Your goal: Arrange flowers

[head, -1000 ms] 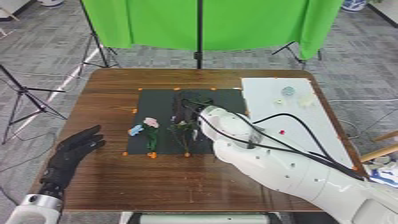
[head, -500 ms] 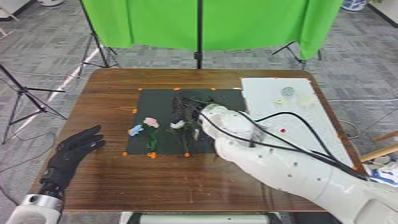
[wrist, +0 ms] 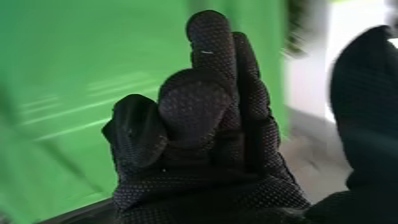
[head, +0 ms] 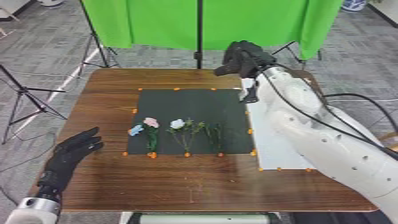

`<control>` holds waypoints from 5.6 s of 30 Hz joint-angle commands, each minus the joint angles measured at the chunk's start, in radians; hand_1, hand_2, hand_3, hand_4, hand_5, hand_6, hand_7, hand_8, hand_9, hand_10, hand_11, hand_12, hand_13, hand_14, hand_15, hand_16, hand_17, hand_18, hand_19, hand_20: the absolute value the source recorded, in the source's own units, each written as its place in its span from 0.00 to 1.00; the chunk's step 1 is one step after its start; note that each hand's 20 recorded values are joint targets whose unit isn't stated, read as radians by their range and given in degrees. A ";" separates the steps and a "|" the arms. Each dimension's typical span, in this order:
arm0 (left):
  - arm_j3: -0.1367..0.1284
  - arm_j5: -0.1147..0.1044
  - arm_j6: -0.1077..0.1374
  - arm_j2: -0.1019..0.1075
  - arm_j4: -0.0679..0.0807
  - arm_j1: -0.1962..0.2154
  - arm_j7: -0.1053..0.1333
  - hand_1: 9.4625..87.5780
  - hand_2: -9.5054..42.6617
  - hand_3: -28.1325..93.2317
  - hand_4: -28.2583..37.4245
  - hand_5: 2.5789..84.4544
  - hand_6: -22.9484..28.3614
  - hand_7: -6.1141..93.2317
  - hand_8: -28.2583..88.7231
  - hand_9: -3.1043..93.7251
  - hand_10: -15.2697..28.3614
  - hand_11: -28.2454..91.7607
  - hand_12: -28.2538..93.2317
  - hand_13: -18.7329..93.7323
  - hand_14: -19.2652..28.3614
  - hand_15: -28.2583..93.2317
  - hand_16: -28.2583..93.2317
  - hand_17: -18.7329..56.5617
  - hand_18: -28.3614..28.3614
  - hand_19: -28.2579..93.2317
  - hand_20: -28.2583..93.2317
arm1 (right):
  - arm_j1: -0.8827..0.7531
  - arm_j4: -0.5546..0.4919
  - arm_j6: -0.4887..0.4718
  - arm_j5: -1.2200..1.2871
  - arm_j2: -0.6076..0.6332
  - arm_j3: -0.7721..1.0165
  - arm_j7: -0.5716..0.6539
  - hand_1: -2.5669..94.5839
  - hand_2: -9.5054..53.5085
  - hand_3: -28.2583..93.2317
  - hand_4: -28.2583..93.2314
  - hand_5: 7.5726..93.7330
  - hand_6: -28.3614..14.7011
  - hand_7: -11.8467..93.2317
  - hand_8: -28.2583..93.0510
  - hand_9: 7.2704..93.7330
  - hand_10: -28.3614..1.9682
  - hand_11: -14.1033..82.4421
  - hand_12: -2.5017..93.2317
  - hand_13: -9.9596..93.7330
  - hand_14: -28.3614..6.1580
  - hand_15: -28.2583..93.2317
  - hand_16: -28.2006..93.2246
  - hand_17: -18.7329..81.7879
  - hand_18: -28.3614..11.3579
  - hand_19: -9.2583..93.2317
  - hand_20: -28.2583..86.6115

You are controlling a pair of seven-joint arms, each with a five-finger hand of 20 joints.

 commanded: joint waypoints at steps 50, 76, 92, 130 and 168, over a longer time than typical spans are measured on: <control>0.003 0.008 0.001 -0.017 0.004 0.007 0.000 0.35 0.00 0.74 0.26 0.48 0.53 0.16 0.19 0.45 0.63 0.38 0.34 0.49 0.77 0.39 0.25 0.36 0.75 0.30 0.39 | -0.060 0.198 0.496 -0.138 0.106 -0.120 0.029 0.68 0.00 0.71 0.08 0.81 0.63 0.40 0.34 0.98 0.67 0.35 0.54 0.98 0.80 0.78 0.56 0.85 0.35 1.00 0.79; 0.006 0.010 -0.026 -0.004 0.012 -0.010 -0.024 0.34 0.00 0.75 0.26 0.48 0.53 0.16 0.19 0.46 0.63 0.38 0.34 0.49 0.76 0.39 0.25 0.36 0.75 0.30 0.39 | 0.056 0.005 0.250 0.142 -0.071 -0.337 -0.067 0.67 0.00 0.71 0.10 0.80 0.62 0.41 0.34 0.96 0.66 0.37 0.55 0.96 0.78 0.79 0.57 0.83 0.34 1.00 0.79; 0.001 0.010 -0.044 -0.002 0.015 -0.011 -0.029 0.34 0.00 0.75 0.26 0.48 0.53 0.16 0.19 0.45 0.63 0.38 0.34 0.49 0.76 0.38 0.25 0.36 0.75 0.30 0.39 | 0.033 0.084 0.207 0.118 -0.107 -0.355 -0.068 0.63 0.00 0.71 0.11 0.78 0.63 0.38 0.32 0.92 0.64 0.42 0.53 0.94 0.74 0.79 0.56 0.80 0.32 1.00 0.78; -0.012 0.016 -0.017 -0.018 -0.007 0.020 -0.017 0.34 0.00 0.75 0.26 0.48 0.53 0.16 0.19 0.45 0.63 0.38 0.34 0.48 0.76 0.38 0.26 0.36 0.75 0.30 0.39 | 0.061 0.089 -0.063 0.019 0.248 -0.021 0.091 0.28 0.00 0.73 0.15 0.52 0.59 0.19 0.19 0.62 0.29 0.24 0.25 0.84 0.54 0.70 0.53 0.68 0.20 0.99 0.69; -0.001 0.024 -0.027 -0.018 -0.001 0.009 -0.024 0.35 0.00 0.74 0.26 0.48 0.53 0.16 0.19 0.45 0.63 0.38 0.34 0.48 0.76 0.38 0.26 0.35 0.75 0.30 0.39 | -0.115 0.266 0.356 0.047 0.210 0.030 0.138 0.66 0.00 0.69 0.09 0.78 0.67 0.30 0.28 0.92 0.59 0.22 0.40 0.97 0.79 0.72 0.54 0.82 0.39 1.00 0.69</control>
